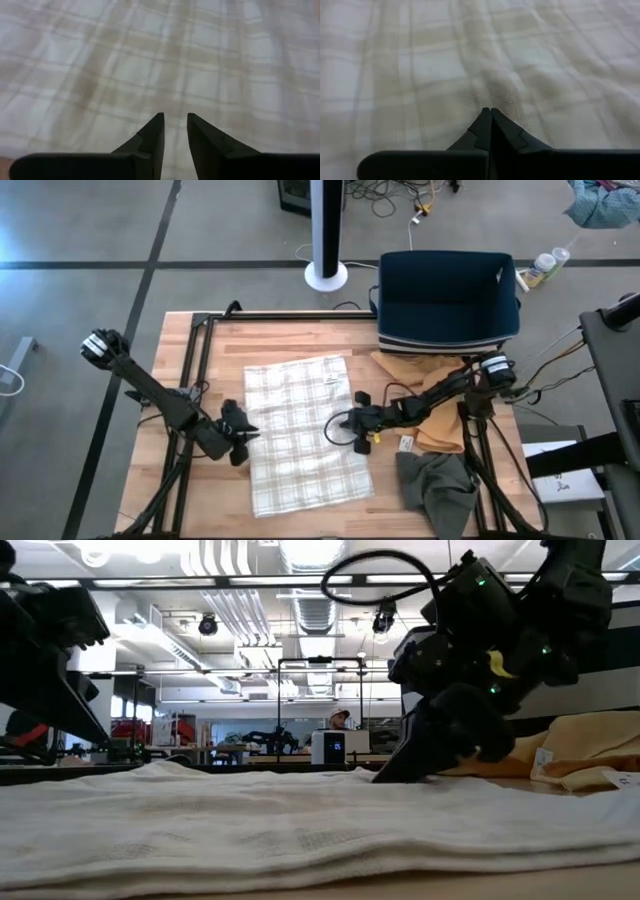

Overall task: Fold towel
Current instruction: Fold the white towel

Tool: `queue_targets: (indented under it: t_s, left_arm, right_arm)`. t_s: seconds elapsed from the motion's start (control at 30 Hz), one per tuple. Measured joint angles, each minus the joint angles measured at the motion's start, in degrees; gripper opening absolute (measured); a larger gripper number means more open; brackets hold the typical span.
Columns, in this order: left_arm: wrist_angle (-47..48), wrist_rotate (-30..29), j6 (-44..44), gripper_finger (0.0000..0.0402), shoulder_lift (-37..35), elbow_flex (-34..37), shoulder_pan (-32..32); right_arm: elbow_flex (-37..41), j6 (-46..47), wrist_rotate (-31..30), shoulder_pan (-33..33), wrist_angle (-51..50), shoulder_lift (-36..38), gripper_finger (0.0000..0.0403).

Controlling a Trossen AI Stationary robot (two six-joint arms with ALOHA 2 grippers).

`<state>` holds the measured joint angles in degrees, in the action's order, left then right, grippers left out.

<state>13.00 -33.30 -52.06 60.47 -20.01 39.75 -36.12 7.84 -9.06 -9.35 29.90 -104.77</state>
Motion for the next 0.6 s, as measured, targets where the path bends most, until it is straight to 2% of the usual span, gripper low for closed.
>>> queue_targets:
  t_s: [0.2, 0.43, 0.6]
  left_arm:
    - [-0.3, 0.0, -2.1, 0.0008, -2.2, 1.1, 2.2]
    - [-1.6, -0.2, -2.6, 0.0001, -2.6, 2.6, 2.3]
    - [-11.4, 3.3, -3.8, 0.0000, 1.7, 6.7, 2.2]
  right_arm:
    - [-0.1, -0.1, 0.0, 0.0, -0.8, 0.7, 0.0000]
    - [0.0, -1.4, 0.0, 0.0, -3.0, 8.7, 0.0000]
    - [0.3, -1.4, 0.1, 0.0, -5.0, 8.8, 0.0000]
